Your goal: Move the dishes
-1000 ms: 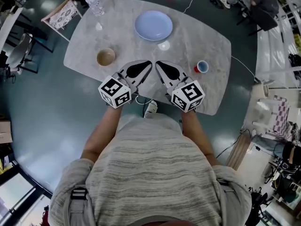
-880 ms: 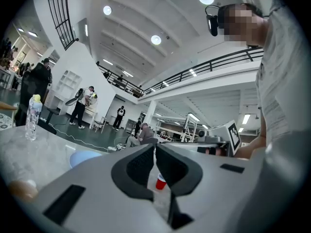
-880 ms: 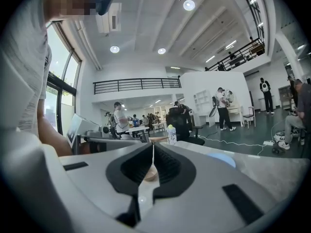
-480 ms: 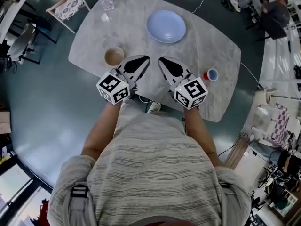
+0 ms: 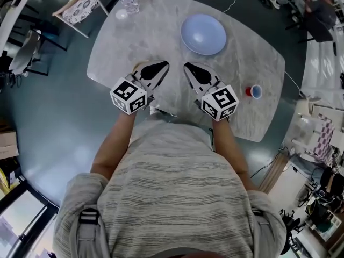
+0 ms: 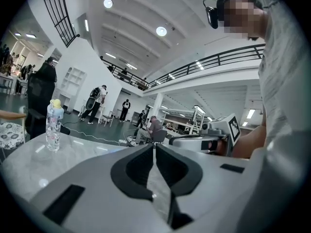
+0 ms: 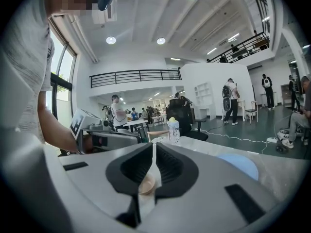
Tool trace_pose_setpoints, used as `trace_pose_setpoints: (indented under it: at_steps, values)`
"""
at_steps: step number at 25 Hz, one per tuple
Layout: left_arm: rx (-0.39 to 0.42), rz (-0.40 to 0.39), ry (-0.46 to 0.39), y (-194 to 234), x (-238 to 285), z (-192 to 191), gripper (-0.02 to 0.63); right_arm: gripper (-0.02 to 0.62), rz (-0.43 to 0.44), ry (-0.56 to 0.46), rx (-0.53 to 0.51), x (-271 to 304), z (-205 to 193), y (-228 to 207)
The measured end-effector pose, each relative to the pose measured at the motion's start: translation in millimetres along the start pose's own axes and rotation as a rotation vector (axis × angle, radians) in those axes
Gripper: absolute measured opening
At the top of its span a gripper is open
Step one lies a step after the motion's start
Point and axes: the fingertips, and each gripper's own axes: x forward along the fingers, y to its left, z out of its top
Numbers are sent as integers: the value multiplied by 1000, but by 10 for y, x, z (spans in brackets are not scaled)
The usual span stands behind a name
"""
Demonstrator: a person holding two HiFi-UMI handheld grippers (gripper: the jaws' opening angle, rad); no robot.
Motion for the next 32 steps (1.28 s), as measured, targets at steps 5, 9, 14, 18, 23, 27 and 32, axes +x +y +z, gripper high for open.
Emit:
trace_pose_setpoints:
  at_steps: [5, 9, 14, 18, 23, 27, 32]
  values:
    - [7, -2, 41, 324, -96, -51, 21, 20, 10, 37, 0, 385, -98, 8]
    - [-8, 11, 59, 546, -193, -105, 21, 20, 18, 59, 1, 607, -151, 38]
    - [-17, 16, 73, 746, -265, -142, 21, 23, 27, 105, 16, 836, -269, 48]
    - [-19, 15, 79, 867, -278, -163, 23, 59, 30, 157, 24, 986, -428, 45]
    - [-27, 16, 89, 967, -277, -211, 22, 60, 32, 236, 47, 1148, -712, 18]
    - [-25, 15, 100, 1007, -275, -245, 23, 64, 43, 320, 52, 1260, -966, -7]
    - [-32, 20, 118, 1123, -339, -320, 21, 71, 49, 412, 61, 1430, -1239, -13]
